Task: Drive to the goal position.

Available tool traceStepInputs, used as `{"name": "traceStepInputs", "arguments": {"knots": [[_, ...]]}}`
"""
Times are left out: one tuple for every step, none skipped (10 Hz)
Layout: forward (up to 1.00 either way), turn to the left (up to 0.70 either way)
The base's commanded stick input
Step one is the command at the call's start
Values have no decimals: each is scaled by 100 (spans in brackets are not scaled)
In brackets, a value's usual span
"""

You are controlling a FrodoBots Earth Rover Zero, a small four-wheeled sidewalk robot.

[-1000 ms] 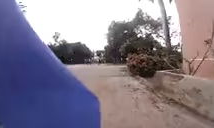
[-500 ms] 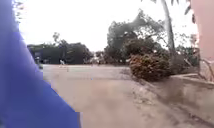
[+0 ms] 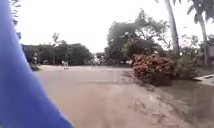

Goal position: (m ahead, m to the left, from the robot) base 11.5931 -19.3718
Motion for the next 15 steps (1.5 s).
{"name": "traceStepInputs", "arguments": {"knots": [[100, 0], [100, 0], [100, 0], [100, 0], [100, 0], [100, 0], [100, 0], [100, 0], [100, 0], [100, 0], [100, 0], [100, 0], [100, 0], [100, 0], [100, 0]]}}
